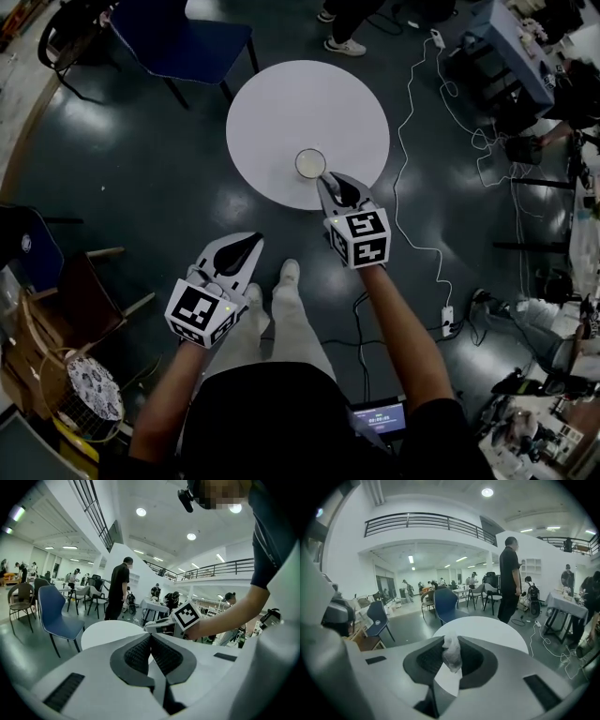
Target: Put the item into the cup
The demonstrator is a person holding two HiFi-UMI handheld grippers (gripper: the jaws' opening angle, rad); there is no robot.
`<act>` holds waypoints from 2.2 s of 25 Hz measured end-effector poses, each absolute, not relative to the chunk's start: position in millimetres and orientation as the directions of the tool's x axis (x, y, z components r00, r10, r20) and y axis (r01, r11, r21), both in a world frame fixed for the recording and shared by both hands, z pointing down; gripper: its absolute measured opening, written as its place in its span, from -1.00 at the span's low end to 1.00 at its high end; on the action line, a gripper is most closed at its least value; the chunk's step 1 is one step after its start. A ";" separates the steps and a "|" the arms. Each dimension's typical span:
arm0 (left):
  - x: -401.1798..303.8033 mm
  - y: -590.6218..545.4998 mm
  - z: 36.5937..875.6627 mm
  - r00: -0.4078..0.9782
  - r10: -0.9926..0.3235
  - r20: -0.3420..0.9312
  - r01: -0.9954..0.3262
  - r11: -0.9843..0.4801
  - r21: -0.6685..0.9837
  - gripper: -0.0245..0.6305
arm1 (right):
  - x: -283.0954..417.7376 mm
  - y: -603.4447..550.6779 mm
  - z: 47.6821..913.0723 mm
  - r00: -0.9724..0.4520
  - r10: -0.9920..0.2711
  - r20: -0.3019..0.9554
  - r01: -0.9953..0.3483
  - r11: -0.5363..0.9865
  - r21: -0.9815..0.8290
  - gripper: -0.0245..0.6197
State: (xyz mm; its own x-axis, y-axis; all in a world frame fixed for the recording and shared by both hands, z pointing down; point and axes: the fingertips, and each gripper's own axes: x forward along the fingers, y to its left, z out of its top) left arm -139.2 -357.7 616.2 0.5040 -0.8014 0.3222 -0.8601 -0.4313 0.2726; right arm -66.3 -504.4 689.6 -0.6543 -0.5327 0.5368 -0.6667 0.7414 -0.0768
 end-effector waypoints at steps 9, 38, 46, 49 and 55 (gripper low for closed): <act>-137.5 -366.3 639.9 0.477 -0.795 0.375 -0.873 -0.378 0.309 -0.87 | -73.7 -540.8 726.6 -0.625 -0.514 0.587 -0.662 0.748 -0.049 -0.69; -180.1 -370.6 672.5 0.365 -0.826 0.429 -0.921 -0.253 0.295 -0.88 | -105.4 -586.3 795.4 -0.569 -0.468 0.677 -0.684 0.726 -0.073 -0.46; -188.8 -374.0 668.4 0.373 -0.829 0.417 -0.919 -0.269 0.287 -0.88 | -98.7 -581.1 778.2 -0.579 -0.493 0.650 -0.703 0.705 -0.091 -0.46; -190.6 -373.8 661.9 0.374 -0.832 0.410 -0.921 -0.279 0.272 -0.88 | -92.7 -576.0 765.9 -0.588 -0.500 0.636 -0.705 0.702 -0.100 -0.53; -180.8 -374.2 640.6 0.394 -0.836 0.383 -0.915 -0.315 0.254 -0.88 | -80.1 -559.8 728.1 -0.612 -0.528 0.588 -0.705 0.701 -0.104 -0.68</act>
State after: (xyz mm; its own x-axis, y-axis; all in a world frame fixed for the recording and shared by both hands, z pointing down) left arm -180.8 -374.2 640.6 0.3938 -0.8358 0.3825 -0.9146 -0.3149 0.2535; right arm -80.1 -559.8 728.1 -0.6122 -0.5282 0.5885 -0.7053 0.7012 -0.1043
